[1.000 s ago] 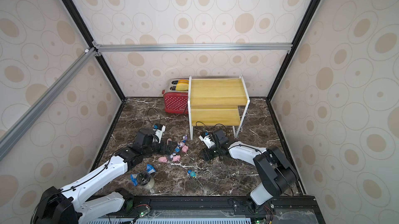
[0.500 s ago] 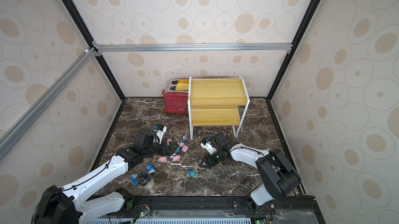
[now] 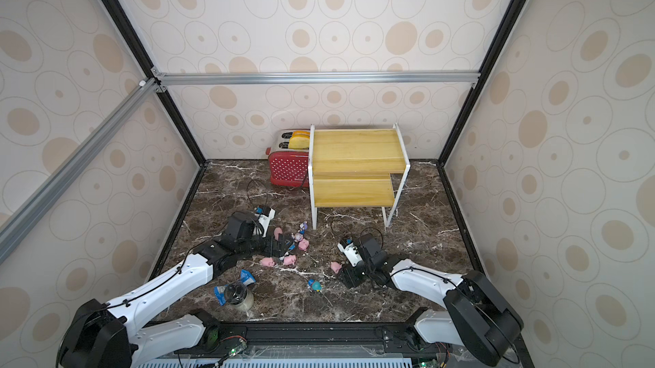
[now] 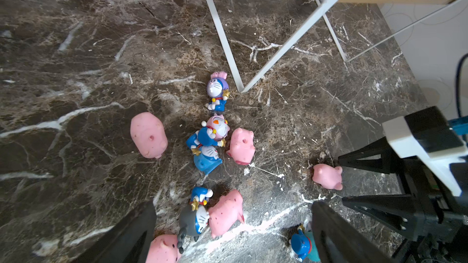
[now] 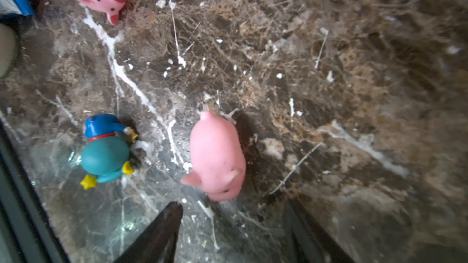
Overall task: Organize plastic toys on shelves
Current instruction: Pick up the plastic toy at the center of the board.
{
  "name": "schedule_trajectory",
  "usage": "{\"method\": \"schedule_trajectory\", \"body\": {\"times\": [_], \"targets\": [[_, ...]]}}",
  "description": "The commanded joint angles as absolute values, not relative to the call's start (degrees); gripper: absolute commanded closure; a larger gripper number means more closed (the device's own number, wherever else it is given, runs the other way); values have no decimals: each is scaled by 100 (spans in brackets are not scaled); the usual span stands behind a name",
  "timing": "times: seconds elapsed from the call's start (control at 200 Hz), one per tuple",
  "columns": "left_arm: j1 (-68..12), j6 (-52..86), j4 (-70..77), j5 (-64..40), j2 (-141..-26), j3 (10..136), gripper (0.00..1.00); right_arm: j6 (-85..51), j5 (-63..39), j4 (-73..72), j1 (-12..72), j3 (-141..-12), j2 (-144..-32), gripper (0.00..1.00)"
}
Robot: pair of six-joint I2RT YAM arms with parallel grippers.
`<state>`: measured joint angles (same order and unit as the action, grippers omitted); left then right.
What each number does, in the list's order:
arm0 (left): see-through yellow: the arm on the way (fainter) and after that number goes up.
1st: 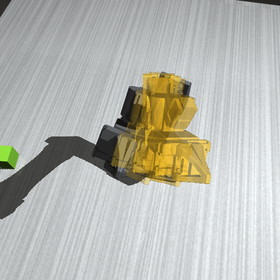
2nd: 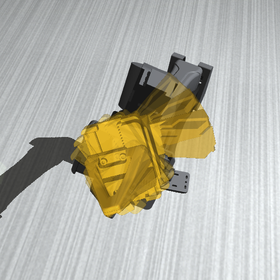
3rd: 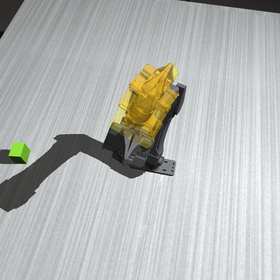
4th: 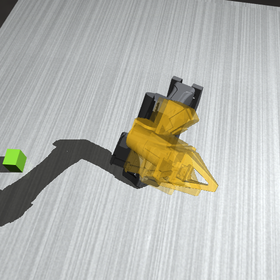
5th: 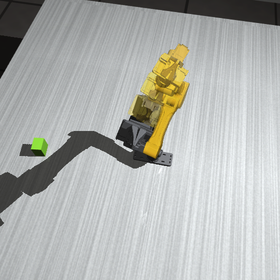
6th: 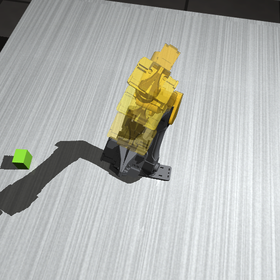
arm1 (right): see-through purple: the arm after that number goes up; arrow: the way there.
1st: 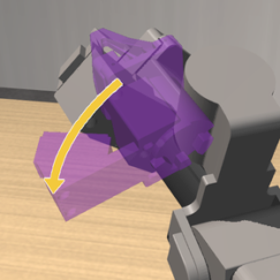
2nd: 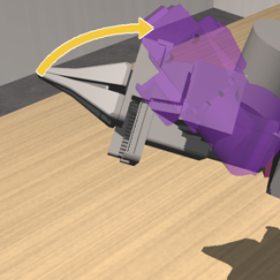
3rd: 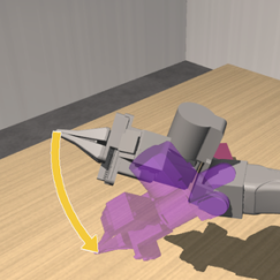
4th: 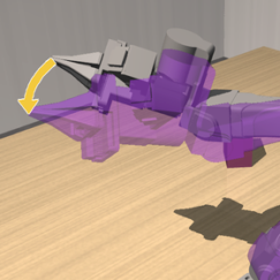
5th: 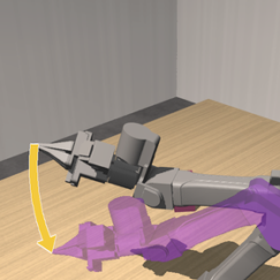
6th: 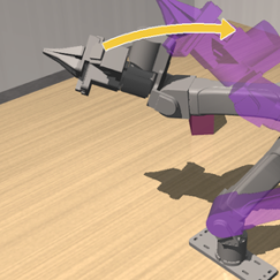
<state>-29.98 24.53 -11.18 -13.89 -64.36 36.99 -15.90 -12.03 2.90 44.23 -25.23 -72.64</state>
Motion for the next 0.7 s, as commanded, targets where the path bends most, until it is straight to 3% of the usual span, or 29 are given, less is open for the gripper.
{"method": "schedule_trajectory", "body": {"times": [0.0,0.205,0.571,0.691], "targets": [[-3042,2364,-1085,-1317,-6431,3671,1,-1272,-252,-253,4727,-2421,-7306,32],[-3042,2347,-1091,-1327,-6465,3689,1,-775,-205,-1465,4869,-1984,-7365,35],[-3043,2312,-1134,-1264,-6512,3693,1,-521,-302,-2155,5060,-1823,-7720,44],[-3041,2295,-1149,-1256,-6539,3712,1,-497,-264,-2206,5070,-1884,-7826,51]]}}
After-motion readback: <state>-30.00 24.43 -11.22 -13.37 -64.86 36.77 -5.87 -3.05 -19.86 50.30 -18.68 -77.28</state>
